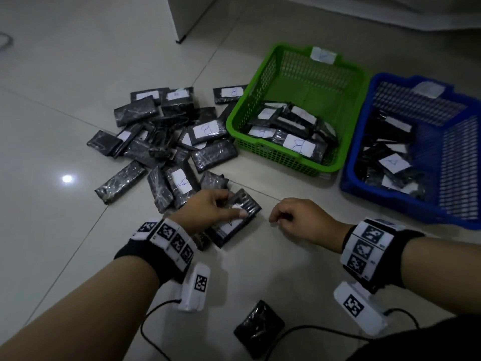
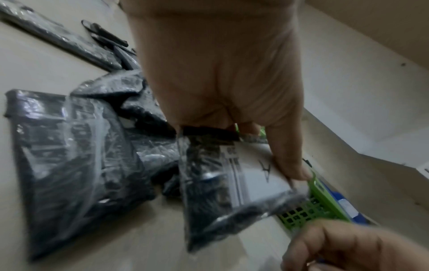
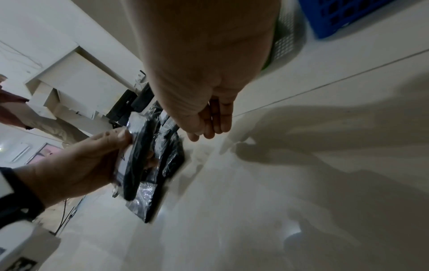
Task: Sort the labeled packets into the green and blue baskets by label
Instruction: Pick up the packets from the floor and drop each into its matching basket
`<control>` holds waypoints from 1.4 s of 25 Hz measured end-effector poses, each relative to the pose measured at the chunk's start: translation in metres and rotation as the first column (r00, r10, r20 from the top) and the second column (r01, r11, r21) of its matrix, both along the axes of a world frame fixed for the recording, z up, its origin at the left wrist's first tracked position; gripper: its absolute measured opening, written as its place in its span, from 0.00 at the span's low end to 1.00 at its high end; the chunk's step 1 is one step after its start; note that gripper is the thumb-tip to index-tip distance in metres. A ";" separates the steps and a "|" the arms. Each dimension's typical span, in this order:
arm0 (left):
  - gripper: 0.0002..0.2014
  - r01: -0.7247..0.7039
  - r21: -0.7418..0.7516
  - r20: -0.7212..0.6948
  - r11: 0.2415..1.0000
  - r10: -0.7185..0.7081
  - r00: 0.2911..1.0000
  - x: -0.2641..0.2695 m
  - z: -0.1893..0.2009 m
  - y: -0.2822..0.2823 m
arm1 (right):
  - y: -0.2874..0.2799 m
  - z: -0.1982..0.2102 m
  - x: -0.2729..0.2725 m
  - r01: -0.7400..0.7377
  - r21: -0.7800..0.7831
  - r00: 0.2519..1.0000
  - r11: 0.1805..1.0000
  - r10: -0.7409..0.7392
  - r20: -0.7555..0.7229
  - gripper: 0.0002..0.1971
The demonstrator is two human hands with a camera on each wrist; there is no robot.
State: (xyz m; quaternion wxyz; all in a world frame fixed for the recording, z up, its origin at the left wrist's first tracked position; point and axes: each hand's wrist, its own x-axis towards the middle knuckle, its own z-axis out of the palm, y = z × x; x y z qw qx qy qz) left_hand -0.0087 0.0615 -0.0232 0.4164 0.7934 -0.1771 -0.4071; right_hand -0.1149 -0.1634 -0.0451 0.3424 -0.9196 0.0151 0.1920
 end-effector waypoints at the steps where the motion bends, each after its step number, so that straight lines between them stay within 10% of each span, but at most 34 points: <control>1: 0.15 -0.049 -0.040 -0.043 0.998 0.048 0.998 0.002 0.001 -0.005 | -0.002 0.001 -0.008 0.018 0.002 1.000 1.000 -0.018 0.006 0.13; 9: 0.14 -0.399 -0.117 -0.448 0.910 0.310 0.838 -0.023 -0.004 -0.039 | 0.041 -0.009 -0.106 -0.104 0.106 0.992 0.989 0.095 0.088 0.15; 18: 0.14 -0.267 -0.139 -0.401 0.953 0.193 0.895 -0.042 -0.004 -0.044 | 0.078 -0.026 -0.138 -0.521 -0.110 0.836 0.846 0.532 0.136 0.23; 26: 0.17 -0.426 -0.254 -0.300 0.868 0.348 0.888 -0.010 -0.007 -0.044 | 0.014 -0.005 -0.082 0.133 0.149 0.990 0.980 -0.139 0.031 0.23; 32: 0.17 -0.502 -0.343 -0.279 0.794 0.424 0.861 0.015 -0.006 -0.059 | -0.010 0.031 -0.045 0.675 0.611 0.716 0.413 -0.566 -0.409 0.11; 35: 0.16 -0.471 -0.399 -0.254 0.787 0.399 0.881 0.023 -0.003 -0.069 | -0.019 0.042 -0.034 0.667 0.642 0.711 0.379 -0.583 -0.394 0.13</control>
